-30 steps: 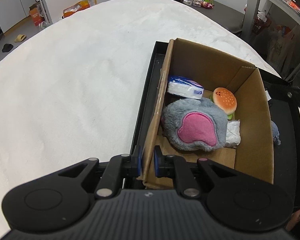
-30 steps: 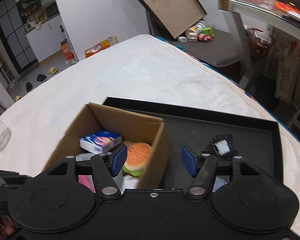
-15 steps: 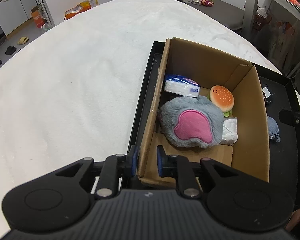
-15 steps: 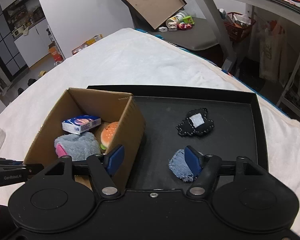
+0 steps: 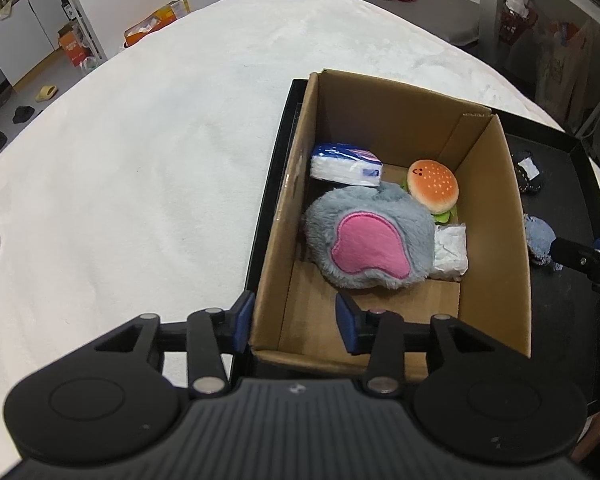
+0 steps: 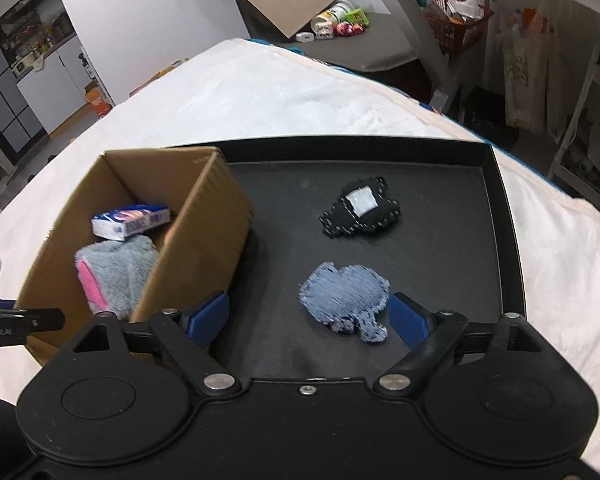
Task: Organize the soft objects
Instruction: 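Move the right gripper to the blue denim plush and grasp it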
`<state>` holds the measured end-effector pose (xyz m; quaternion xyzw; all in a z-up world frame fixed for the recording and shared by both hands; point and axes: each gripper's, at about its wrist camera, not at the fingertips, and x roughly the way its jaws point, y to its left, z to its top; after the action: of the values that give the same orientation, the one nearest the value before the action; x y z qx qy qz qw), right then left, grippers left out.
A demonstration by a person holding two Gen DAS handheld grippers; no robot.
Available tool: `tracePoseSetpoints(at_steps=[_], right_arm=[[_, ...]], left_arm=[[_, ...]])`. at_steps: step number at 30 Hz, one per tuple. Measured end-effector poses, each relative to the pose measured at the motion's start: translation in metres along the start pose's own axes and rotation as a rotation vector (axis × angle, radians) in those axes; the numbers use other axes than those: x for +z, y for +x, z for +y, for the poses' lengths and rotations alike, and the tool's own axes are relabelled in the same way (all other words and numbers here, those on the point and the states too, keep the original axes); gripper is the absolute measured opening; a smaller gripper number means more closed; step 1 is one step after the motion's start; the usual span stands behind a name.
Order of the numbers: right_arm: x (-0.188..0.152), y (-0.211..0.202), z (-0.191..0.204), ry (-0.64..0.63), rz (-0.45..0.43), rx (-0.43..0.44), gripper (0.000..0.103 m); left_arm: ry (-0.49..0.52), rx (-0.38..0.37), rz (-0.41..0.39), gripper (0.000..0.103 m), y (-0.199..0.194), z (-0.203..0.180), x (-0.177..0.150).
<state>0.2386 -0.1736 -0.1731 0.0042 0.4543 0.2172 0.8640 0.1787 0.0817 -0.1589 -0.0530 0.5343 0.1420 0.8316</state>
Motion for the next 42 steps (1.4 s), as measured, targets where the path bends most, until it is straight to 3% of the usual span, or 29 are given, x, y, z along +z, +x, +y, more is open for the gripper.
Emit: tracePoseSetpoints(at_steps=[26, 31, 33, 36, 42], right_arm=[[-0.005, 0.054, -0.031, 0.082, 0.030, 0.041, 0.086], [-0.009, 0.054, -0.028, 0.033, 0.033, 0.035, 0.073], [-0.010, 0.052, -0.029, 0.030, 0.027, 0.033, 0.059], [-0.010, 0.049, -0.033, 0.048, 0.024, 0.033, 0.051], [-0.009, 0.047, -0.037, 0.076, 0.030, 0.038, 0.046]], left_arm=[[0.073, 0.139, 0.069, 0.052, 0.016, -0.025, 0.013], [0.090, 0.153, 0.082, 0.053, 0.017, -0.029, 0.014], [0.088, 0.151, 0.086, 0.053, 0.017, -0.029, 0.016], [0.093, 0.157, 0.088, 0.053, 0.017, -0.030, 0.017], [0.103, 0.162, 0.088, 0.053, 0.015, -0.033, 0.017]])
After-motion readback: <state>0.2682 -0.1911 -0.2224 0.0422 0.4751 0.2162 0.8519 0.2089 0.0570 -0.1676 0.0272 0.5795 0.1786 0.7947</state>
